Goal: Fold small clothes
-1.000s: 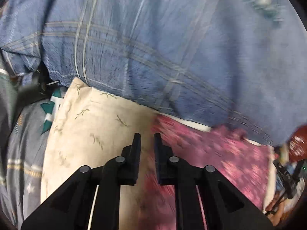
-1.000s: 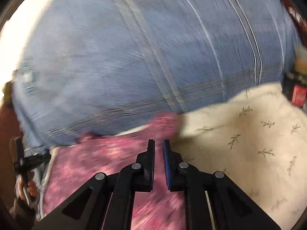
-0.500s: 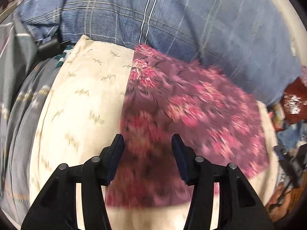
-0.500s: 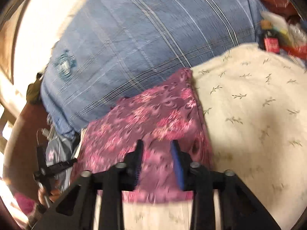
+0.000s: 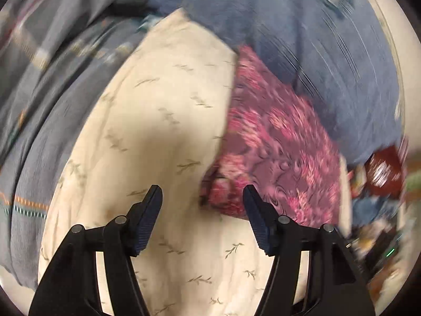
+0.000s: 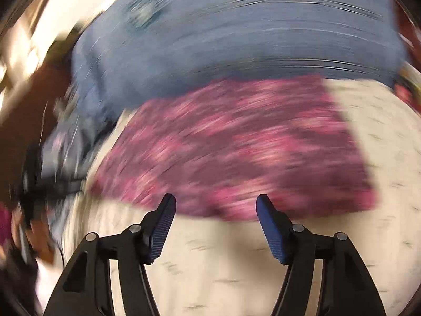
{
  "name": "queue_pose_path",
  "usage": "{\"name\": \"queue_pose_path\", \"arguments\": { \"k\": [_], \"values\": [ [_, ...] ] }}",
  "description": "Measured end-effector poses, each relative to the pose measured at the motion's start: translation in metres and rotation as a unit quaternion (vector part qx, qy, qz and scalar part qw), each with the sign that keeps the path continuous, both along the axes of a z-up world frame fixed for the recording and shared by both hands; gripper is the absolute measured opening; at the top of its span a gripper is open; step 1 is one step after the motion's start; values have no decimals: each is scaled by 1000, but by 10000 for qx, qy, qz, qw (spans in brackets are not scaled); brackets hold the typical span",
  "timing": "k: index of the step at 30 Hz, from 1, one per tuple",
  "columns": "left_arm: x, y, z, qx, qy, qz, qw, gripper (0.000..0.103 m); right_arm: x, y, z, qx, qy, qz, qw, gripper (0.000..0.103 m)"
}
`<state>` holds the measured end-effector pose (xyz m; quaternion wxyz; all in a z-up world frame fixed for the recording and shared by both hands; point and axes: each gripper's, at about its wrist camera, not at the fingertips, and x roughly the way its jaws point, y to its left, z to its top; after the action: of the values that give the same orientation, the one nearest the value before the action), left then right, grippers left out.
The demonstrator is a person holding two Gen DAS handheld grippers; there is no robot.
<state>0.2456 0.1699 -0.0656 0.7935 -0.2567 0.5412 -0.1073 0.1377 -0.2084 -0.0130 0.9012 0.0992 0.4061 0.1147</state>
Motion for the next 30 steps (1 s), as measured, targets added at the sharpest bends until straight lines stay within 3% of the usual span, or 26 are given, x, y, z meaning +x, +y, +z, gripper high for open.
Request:
{"name": "queue_pose_path", "arguments": {
  "k": [4, 8, 11, 13, 16, 18, 19, 20, 21, 26, 30],
  "values": [
    [-4, 16, 0, -217, 219, 45, 9995, 63, -3, 82, -17, -679, 173, 1029, 9922, 65],
    [9, 18, 4, -267, 239, -74, 9993, 63, 5, 157, -23, -1303, -104, 1648, 9776, 66],
    [22, 20, 5, -261, 236, -151, 9993, 63, 11, 195, -29, -2208, -436, 1834, 9569, 68],
    [30, 27, 6, -165, 262, -193, 9993, 63, 14, 217, -41, -2831, -598, 2003, 9360, 68],
    [49, 28, 3, -93, 318, -236, 9992, 63, 17, 230, -44, -3164, -1056, 1981, 9217, 72],
    [63, 27, 0, -23, 395, -253, 9989, 63, 27, 235, -45, -3148, -1200, 1890, 9224, 68],
    [72, 26, -1, 11, 436, -266, 9987, 63, 32, 238, -46, -3118, -1207, 1876, 9236, 61],
    [80, 23, -2, -3, 463, -287, 9985, 63, 38, 236, -45, -3062, -1213, 1871, 9255, 31],
    [89, 20, -3, -75, 491, -329, 9982, 63, 42, 232, -43, -2995, -1225, 1874, 9274, 15],
    [134, -13, 1, -765, 496, -753, 9930, 68, 47, 213, -21, -2315, -1554, 1874, 9419, 9],
    [162, -52, -5, -711, 613, -1046, 9901, 69, 50, 203, -15, -2032, -1620, 1929, 9462, 9]
  ]
}}
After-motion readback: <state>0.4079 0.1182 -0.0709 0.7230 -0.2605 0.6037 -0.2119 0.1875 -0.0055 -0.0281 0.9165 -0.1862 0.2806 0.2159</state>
